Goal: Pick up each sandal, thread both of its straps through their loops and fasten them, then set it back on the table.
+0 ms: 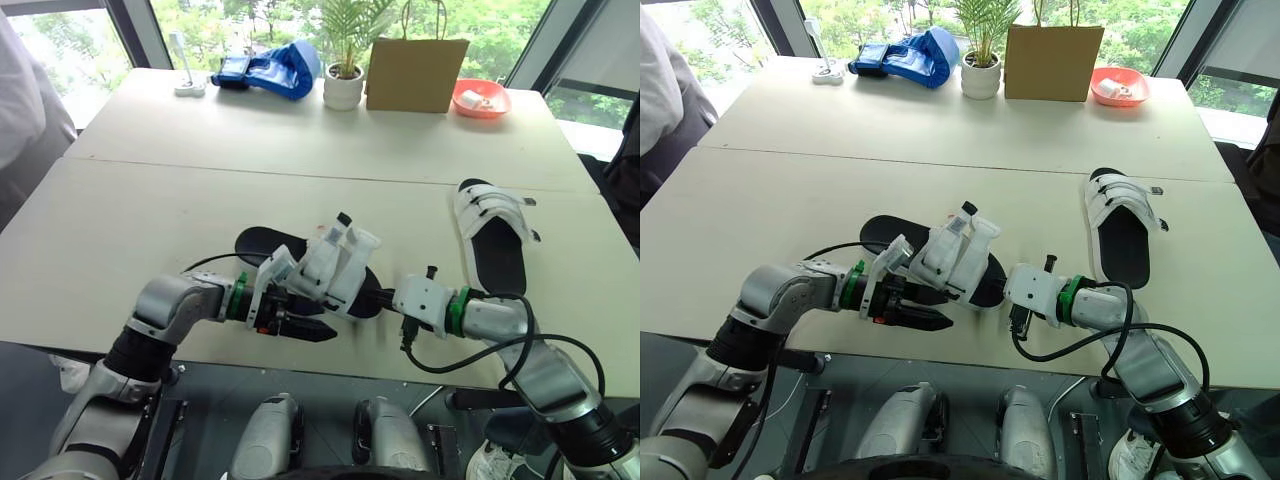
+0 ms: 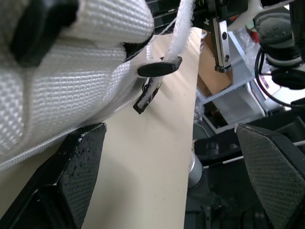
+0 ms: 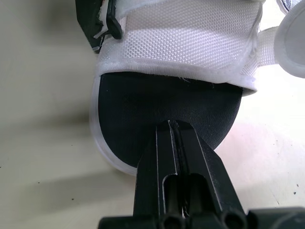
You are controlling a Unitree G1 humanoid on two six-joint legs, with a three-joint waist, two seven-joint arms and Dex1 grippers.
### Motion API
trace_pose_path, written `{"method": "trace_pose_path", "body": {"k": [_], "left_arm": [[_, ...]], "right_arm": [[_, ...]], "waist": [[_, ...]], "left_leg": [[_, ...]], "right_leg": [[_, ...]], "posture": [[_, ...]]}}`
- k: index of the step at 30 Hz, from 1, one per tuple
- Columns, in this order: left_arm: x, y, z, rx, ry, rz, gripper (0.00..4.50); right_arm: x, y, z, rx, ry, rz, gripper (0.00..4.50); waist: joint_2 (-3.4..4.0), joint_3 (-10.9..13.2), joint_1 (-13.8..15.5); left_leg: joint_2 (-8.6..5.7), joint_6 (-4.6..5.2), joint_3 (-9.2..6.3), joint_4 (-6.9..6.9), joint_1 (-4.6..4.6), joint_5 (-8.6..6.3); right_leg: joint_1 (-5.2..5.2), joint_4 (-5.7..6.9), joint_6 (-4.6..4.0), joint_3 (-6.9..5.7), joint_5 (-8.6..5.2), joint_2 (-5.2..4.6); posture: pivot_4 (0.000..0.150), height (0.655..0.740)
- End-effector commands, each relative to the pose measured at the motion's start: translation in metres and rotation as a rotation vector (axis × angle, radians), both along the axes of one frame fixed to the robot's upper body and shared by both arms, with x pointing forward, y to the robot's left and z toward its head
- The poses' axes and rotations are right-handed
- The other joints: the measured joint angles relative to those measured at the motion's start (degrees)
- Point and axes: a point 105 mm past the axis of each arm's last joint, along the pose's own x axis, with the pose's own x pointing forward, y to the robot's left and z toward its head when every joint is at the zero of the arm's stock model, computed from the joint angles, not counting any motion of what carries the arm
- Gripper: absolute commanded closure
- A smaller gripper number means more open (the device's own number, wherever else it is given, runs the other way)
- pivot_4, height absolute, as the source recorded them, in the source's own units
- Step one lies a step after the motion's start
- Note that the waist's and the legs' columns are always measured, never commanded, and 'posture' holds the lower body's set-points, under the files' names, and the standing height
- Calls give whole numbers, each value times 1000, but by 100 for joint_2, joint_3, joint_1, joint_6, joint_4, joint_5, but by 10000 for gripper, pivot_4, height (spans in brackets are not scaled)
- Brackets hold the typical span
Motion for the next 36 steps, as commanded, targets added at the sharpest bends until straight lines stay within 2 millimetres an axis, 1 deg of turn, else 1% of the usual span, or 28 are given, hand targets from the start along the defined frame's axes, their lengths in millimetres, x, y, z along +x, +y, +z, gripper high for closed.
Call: {"method": "trace_pose_path", "body": {"k": [1, 8, 13, 18, 19, 20, 21, 27, 28, 34, 36], "left_arm": [[4, -4, 25, -67, -50, -13, 191], [-2, -3, 34, -79, -52, -46, 191], [0, -7, 39, -91, -55, -41, 191], [1, -11, 39, -98, -56, -34, 191], [1, -12, 36, -95, -52, -32, 5253], [1, -13, 35, -92, -49, -31, 8290], [1, -14, 33, -87, -47, -31, 12716], [2, -16, 23, -48, -46, -27, 42908], [2, -16, 20, -34, -52, -31, 44016], [-8, -8, 0, 72, -72, -95, 44016], [-12, -4, -4, 74, -60, -111, 44016]], "right_arm": [[-10, -3, -28, -42, 110, -1, 45000], [-10, -2, -29, -48, 108, 3, 45000], [-9, -2, -29, -48, 106, 5, 45000], [-9, -2, -29, -47, 105, 6, 45000], [-9, -2, -29, -46, 105, 5, 45000], [-9, -2, -29, -46, 105, 4, 45000], [-9, -2, -29, -46, 104, 3, 45000], [-9, -2, -28, -45, 101, -2, 45000], [-9, -2, -28, -45, 101, -3, 45000], [-9, -3, -28, -43, 102, -6, 45000], [-10, -3, -29, -44, 103, -5, 45000]], "waist": [[0, 0, -3], [-1, 1, -5], [-1, 1, -4], [-1, 1, -4], [-1, 1, -4], [-1, 1, -4], [-1, 1, -4], [-1, 2, -7], [-1, 2, -6], [-1, 2, -6], [1, 1, -8]], "left_leg": [[0, 0, 0, 0, -1, 0], [0, -1, 0, 0, -2, 0], [0, -2, 0, -1, -2, 0], [0, -2, 0, -1, -2, 0], [0, -2, 0, -1, -2, 0], [0, -2, 0, 0, -2, 0], [0, -2, 0, -1, -2, 1], [0, -3, 0, -2, -2, 1], [0, -3, 0, -2, -2, 1], [0, -4, 0, -2, -2, 0], [0, -5, 0, -2, -2, 0]], "right_leg": [[1, 0, 0, 0, 0, 0], [4, 0, 0, 0, 0, 0], [5, 0, 0, 0, 0, 0], [6, 0, 0, 0, 0, 1], [7, 0, 0, 0, 0, 1], [7, 0, 0, 0, 0, 1], [8, 0, 0, 0, 0, 1], [7, 1, 0, 0, 0, 3], [7, 0, 0, 0, 0, 3], [7, 0, 0, 0, 0, 2], [6, -1, -1, 0, 0, 2]], "posture": [[1500, 7209], [1500, 7209], [1500, 7209], [1500, 7209], [1500, 7209], [1500, 7209], [1500, 7209], [1500, 7209], [1500, 7209], [1500, 7209], [1500, 7209]]}}
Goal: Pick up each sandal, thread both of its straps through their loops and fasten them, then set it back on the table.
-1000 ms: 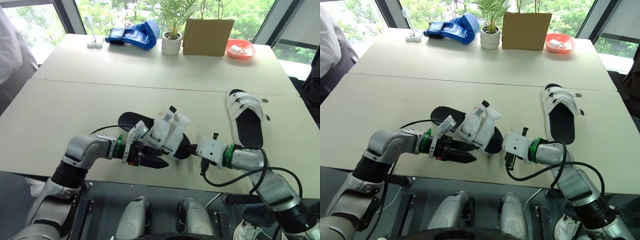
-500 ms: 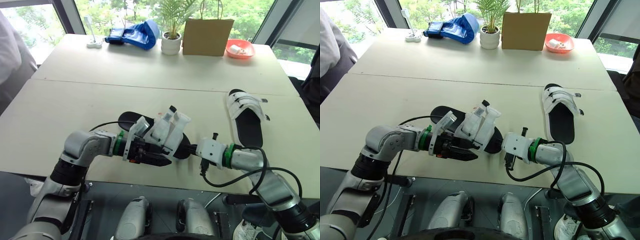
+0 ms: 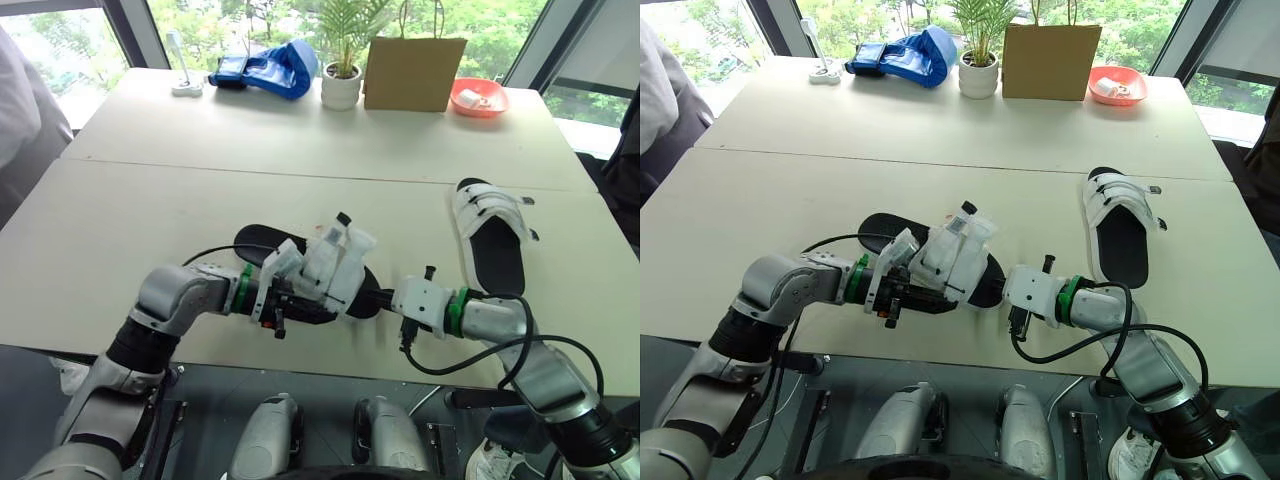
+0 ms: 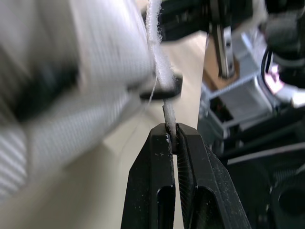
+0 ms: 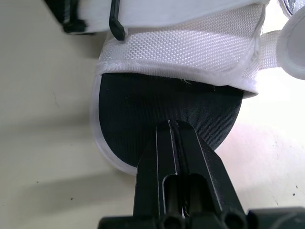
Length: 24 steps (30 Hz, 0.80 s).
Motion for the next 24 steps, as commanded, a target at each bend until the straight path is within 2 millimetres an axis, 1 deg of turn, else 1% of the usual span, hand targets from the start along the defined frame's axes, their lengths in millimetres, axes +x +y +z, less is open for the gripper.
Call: {"method": "trace_pose_path", "body": {"k": [1, 3, 6, 9, 12, 14, 17, 19, 22, 24], "left_arm": [[-13, 1, -1, -6, 1, -77, 44016], [-18, 6, -2, 9, 14, -108, 44016], [-35, 17, 2, 30, 33, -221, 44016], [-45, 20, 21, -3, 97, -290, 44016], [-48, 20, 32, -26, 115, -326, 44016], [-50, 15, 50, -61, 102, -360, 44016], [-44, 3, 79, -124, 105, -372, 44016], [-37, -4, 94, -153, 111, -360, 44016], [-22, -15, 108, -181, 95, -314, 44016], [-13, -20, 112, -185, 99, -276, 44016]], "right_arm": [[-10, -4, -29, -43, 116, -17, 45000], [-11, -4, -29, -42, 117, -16, 45000], [-11, -3, -30, -46, 119, -12, 45000], [-11, -3, -31, -62, 110, 2, 45000], [-9, -4, -31, -67, 100, 7, 45000], [-8, -4, -31, -80, 91, 18, 45000], [-8, -4, -33, -107, 72, 48, 45000], [-7, -5, -34, -132, 54, 75, 45000], [-8, -5, -37, -168, 23, 123, 45000], [-9, -5, -38, -190, 2, 154, 45000]], "waist": [[2, -1, 0], [1, 0, 0], [2, 1, -5], [2, 1, -2], [0, 3, -3], [0, 3, -16], [-13, 9, -13], [-13, 9, -18], [-14, 10, -73], [-19, 13, -119]], "left_leg": [[0, 0, 0, 0, 0, 0], [0, 0, 0, 0, 0, 0], [0, 0, 0, -1, 0, -1], [0, 1, 0, -4, -1, 0], [0, 3, -1, -3, 0, -1], [0, 5, -1, -3, 0, -2], [0, 6, -1, -3, -7, 0], [0, 7, -1, -2, -7, 1], [1, 8, 0, -3, -7, 2], [1, 6, 0, -3, -7, 4]], "right_leg": [[0, 0, 0, 0, 0, 0], [-1, 0, -1, 0, -1, 0], [-9, -2, -6, 0, -3, -1], [-10, -2, -12, 0, -7, -1], [-21, -3, -17, 0, -10, -1], [-22, -3, -16, 1, -10, -1], [-13, 3, -5, 2, -3, 2], [-9, 3, -3, 2, -3, 4], [-10, 3, 2, 5, -2, 10], [-10, 7, 2, 5, -3, 11]], "posture": [[1500, 7209], [1500, 7209], [1500, 7209], [1500, 7209], [1500, 7209], [1500, 7209], [1500, 7209], [1500, 7209], [1500, 7209], [1500, 7209]]}}
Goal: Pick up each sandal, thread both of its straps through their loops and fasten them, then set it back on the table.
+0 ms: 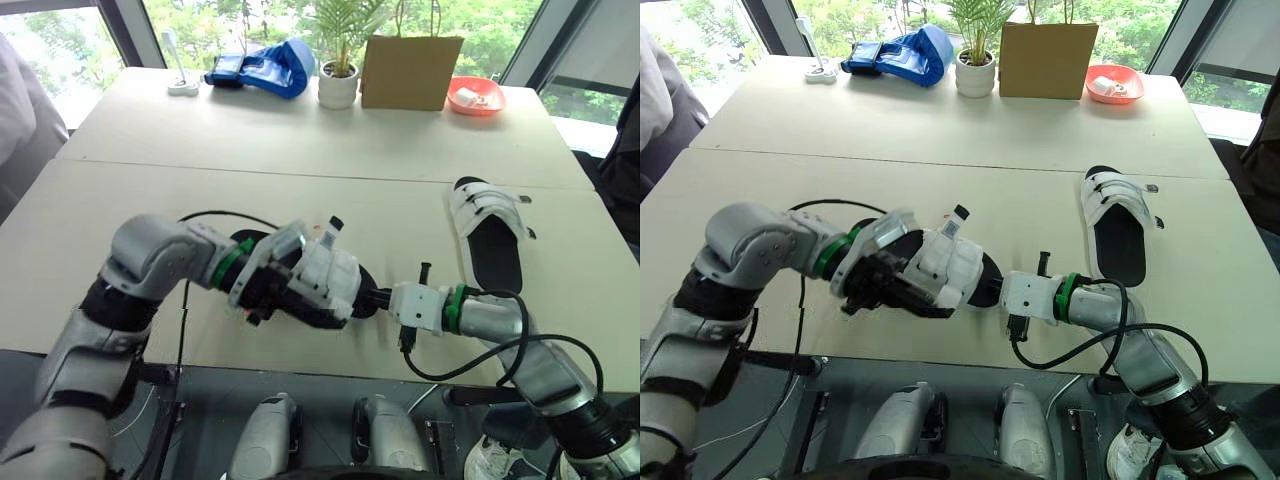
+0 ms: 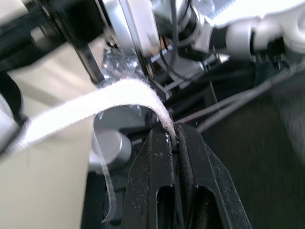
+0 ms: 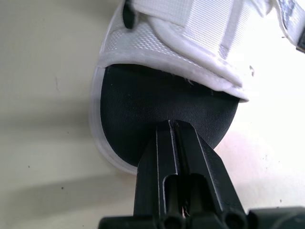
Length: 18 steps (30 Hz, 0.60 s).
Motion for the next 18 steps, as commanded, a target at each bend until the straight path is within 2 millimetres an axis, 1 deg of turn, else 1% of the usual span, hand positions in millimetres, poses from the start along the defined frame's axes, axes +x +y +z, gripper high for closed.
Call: {"method": "trace_pose_path", "body": {"k": [1, 5, 7, 10, 11, 13, 15, 18], "left_arm": [[11, -8, 28, -85, -24, 21, 44016], [49, -18, 25, -58, -30, 175, 44016], [61, -22, 26, -67, -24, 220, 44016], [84, -24, 18, -32, -47, 309, 44016], [88, -25, 15, -27, -71, 321, 41250], [92, -25, 10, -17, -97, 320, 34019], [93, -25, 7, -2, -117, 304, 24848], [97, -15, 0, 44, -246, 254, 8844]], "right_arm": [[-11, -10, -40, -122, 108, 31, 45000], [-13, -11, -44, -156, 86, 69, 45000], [-13, -10, -45, -153, 86, 72, 45000], [-13, -9, -45, -142, 87, 70, 45000], [-13, -9, -44, -136, 87, 66, 45000], [-12, -9, -44, -129, 88, 60, 45000], [-12, -9, -44, -126, 89, 58, 45000], [-13, -9, -44, -120, 92, 52, 45000]], "waist": [[-7, 4, -33], [-8, 4, -40], [-8, 3, -39], [-9, 3, -38], [-9, 3, -39], [-10, 4, -41], [-9, 3, -41], [-5, 1, -43]], "left_leg": [[0, -1, 0, 0, 0, 1], [0, -4, 0, 4, 4, 3], [-1, -6, 0, 5, 7, 4], [0, -10, 0, 5, 8, 6], [0, -13, 0, 5, 7, 7], [0, -15, 0, 5, 8, 8], [0, -18, 0, 5, 8, 9], [0, -20, 0, 4, 10, 8]], "right_leg": [[1, 1, 1, -1, 0, 0], [11, -1, 2, -2, 0, 0], [14, -1, 3, -2, 0, -1], [15, -1, 3, -3, 0, -1], [16, -2, 2, -3, 0, -1], [15, -2, 2, -3, 0, -1], [15, -3, 2, -3, 0, -1], [18, -4, 2, -4, 0, -1]], "posture": [[1500, 7209], [1500, 7209], [1500, 7209], [1500, 7209], [1500, 7209], [1500, 7209], [1500, 7209], [1500, 7209]]}}
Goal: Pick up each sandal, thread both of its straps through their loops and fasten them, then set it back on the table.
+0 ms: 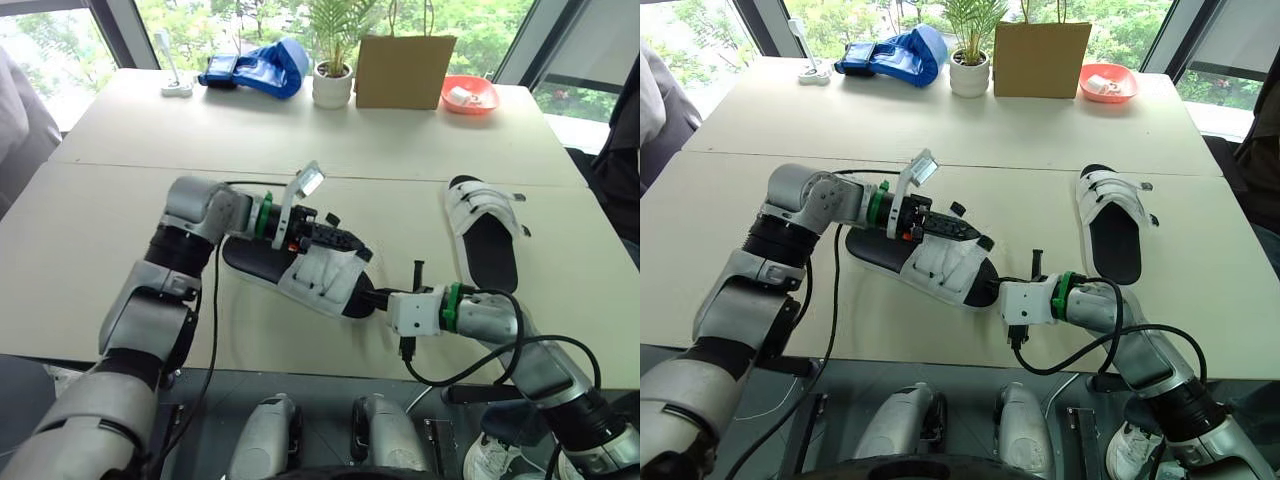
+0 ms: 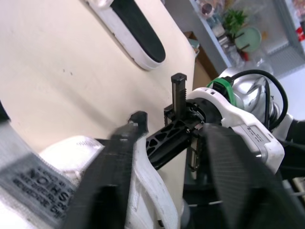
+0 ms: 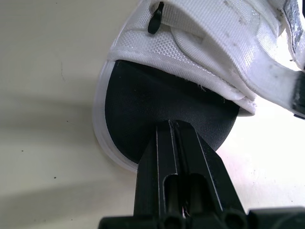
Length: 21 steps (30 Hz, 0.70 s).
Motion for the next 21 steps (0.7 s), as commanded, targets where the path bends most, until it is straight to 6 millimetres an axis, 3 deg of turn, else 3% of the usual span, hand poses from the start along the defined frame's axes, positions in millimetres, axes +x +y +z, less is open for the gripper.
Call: {"method": "trace_pose_path", "body": {"k": [1, 2, 5, 9, 14, 21], "left_arm": [[5, 8, 2, 55, -153, -67, 3736], [6, 11, 2, 62, -185, -81, 120], [16, 21, 4, 109, -331, -117, 120], [44, 27, 18, 173, -599, -123, 120], [28, 1, 34, 66, -545, -272, 120], [19, -25, 10, 99, -524, -329, 120]], "right_arm": [[-15, -10, -42, -77, 171, -33, 45000], [-15, -10, -42, -74, 172, -35, 45000], [-16, -10, -41, -69, 173, -37, 45000], [-17, -9, -42, -69, 177, -42, 45000], [-17, -11, -43, -74, 177, -45, 45000], [-15, -9, -42, -71, 174, -47, 45000]], "waist": [[0, 0, 0], [1, 0, 0], [0, 0, 1], [-4, 1, 18], [-5, 1, 15], [-5, 1, 4]], "left_leg": [[0, -1, 0, 0, 1, 0], [0, -3, 0, -1, 2, 0], [0, -3, 0, -1, 3, 0], [0, -3, -1, 0, 3, 0], [-1, 5, 0, 0, -5, -2], [0, 18, 0, 1, -5, -6]], "right_leg": [[1, 0, 0, 0, 0, 1], [1, 0, -1, -1, 0, 1], [4, -2, -1, -1, 0, 0], [5, -3, -1, -5, 0, -2], [1, -5, -1, -11, 1, -4], [0, -2, 0, -11, 1, -3]], "posture": [[1500, 7209], [1500, 7209], [1500, 7209], [1500, 7209], [1500, 7209], [1500, 7209]]}}
